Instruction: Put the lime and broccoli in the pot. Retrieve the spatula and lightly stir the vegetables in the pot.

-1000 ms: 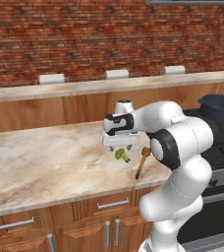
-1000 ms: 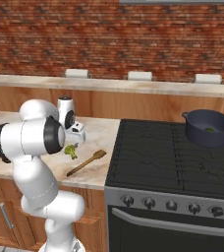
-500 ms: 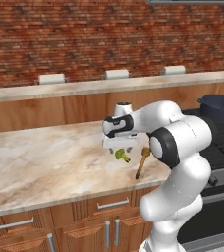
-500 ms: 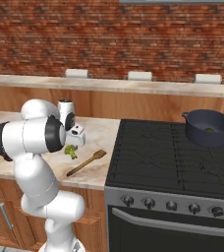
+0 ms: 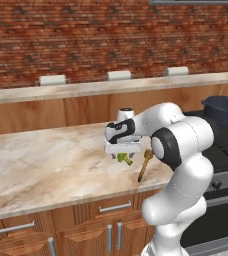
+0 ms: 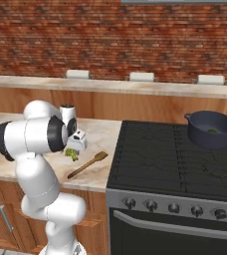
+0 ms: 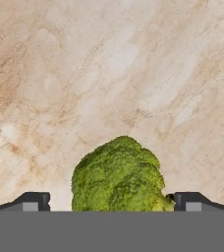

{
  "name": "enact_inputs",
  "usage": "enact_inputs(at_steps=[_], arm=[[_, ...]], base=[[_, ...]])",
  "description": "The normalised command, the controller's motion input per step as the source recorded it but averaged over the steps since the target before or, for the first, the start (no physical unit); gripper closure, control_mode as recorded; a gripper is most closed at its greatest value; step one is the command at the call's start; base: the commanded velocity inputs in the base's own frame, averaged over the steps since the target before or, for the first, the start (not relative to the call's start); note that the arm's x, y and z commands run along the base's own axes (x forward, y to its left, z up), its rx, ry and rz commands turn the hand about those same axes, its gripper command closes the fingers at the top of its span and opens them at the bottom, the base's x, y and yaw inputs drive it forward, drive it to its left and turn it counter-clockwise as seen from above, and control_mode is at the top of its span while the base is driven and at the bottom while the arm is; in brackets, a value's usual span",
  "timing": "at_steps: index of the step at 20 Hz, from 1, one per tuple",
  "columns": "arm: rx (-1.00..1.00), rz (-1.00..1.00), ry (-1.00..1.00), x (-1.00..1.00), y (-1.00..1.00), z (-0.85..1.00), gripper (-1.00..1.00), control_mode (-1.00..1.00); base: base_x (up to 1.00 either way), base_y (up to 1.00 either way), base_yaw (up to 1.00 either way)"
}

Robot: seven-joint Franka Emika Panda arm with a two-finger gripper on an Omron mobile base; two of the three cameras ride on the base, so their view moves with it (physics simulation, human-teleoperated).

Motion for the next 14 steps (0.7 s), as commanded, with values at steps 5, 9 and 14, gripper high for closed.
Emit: enact_inputs(at_steps=[5, 9, 14], arm=[[0.0, 0.0, 0.0, 0.02, 0.0, -0.14, -1.0, -1.0], [0.0, 0.0, 0.0, 0.0, 0.0, 0.0, -1.0, -1.0], [0.0, 0.0, 0.0, 0.0, 0.0, 0.0, 1.0, -1.0]], base=[[0.0, 0.0, 0.0], [0.0, 0.0, 0.0], [0.0, 0.0, 0.0]])
